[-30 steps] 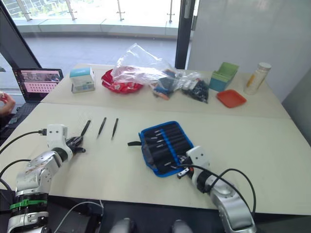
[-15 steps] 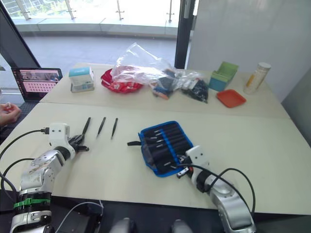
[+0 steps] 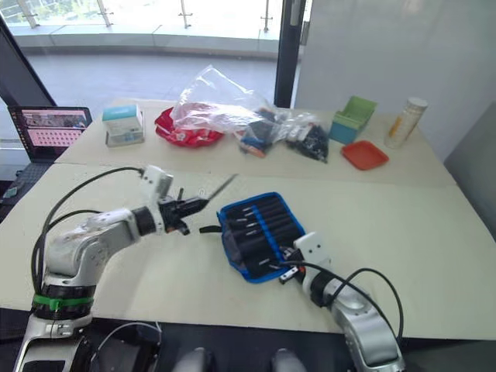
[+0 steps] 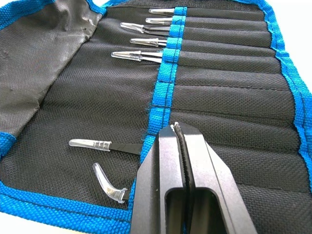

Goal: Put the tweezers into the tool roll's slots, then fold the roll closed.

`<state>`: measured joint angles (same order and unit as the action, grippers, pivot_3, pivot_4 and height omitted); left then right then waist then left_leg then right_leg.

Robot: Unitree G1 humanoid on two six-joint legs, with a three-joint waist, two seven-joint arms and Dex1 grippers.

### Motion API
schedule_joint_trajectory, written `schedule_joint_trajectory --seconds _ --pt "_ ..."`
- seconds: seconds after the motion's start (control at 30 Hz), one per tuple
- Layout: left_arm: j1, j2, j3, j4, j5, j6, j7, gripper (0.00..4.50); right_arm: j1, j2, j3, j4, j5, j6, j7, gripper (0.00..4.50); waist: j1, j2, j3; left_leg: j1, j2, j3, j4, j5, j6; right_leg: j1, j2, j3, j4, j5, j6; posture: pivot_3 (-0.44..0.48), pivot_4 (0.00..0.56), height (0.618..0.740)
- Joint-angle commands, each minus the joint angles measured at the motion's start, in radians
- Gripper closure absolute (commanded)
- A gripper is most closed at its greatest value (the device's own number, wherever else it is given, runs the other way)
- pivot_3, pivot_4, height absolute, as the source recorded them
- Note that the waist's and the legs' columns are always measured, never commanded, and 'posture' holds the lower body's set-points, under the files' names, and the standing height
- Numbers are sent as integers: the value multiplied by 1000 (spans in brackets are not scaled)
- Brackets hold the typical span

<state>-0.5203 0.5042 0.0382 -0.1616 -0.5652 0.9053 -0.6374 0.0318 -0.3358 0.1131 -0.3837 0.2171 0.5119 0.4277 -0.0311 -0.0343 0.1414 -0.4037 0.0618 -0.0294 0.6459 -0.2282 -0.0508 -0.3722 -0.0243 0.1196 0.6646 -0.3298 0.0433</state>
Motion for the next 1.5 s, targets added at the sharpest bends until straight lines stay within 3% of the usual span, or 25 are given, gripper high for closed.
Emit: schedule_joint_trajectory --seconds 0.03,0.13,0.27,0.5,0.87,1.2,1.5 --pt "-79 -5 -85 -49 -53 103 -56 4473 42 -2 15 0 -7 15 -6 4500 -1 0 0 0 0 -1 0 0 0 0 0 0 0 0 0 0 150 717" --pt "-96 5 -154 -54 -42 152 -71 4473 50 -3 14 -7 -8 14 -9 4500 -1 0 0 -1 -2 -2 0 0 0 0 0 0 0 0 0 0 150 717" --pt "-72 92 -279 -91 36 143 -108 4473 59 -3 8 -23 -7 18 -22 4500 -12 2 1 -1 -2 -2 -1 0 0 0 0 1 0 0 0 0 150 717" --pt "-145 162 -334 -116 43 262 -116 4473 63 4 11 -27 -6 21 -33 4500 -8 2 2 -1 -2 -3 -1 0 0 1 0 1 0 0 0 0 150 717" --pt "-199 220 -429 -113 93 279 -163 4473 47 11 18 -20 -7 28 -42 4500 -10 2 2 -1 -2 -3 -1 0 0 0 0 1 0 0 0 0 150 717" --pt "-257 162 -495 -59 144 247 -170 4473 43 23 33 -12 -10 26 -50 4500 -10 2 2 -1 -2 -3 -1 0 0 0 0 1 0 0 0 0 150 717" --pt "-309 57 -560 72 224 157 -187 4473 51 18 37 -21 -12 28 -53 4500 -7 2 2 -1 -2 -3 0 0 0 0 0 1 0 0 0 0 150 717"
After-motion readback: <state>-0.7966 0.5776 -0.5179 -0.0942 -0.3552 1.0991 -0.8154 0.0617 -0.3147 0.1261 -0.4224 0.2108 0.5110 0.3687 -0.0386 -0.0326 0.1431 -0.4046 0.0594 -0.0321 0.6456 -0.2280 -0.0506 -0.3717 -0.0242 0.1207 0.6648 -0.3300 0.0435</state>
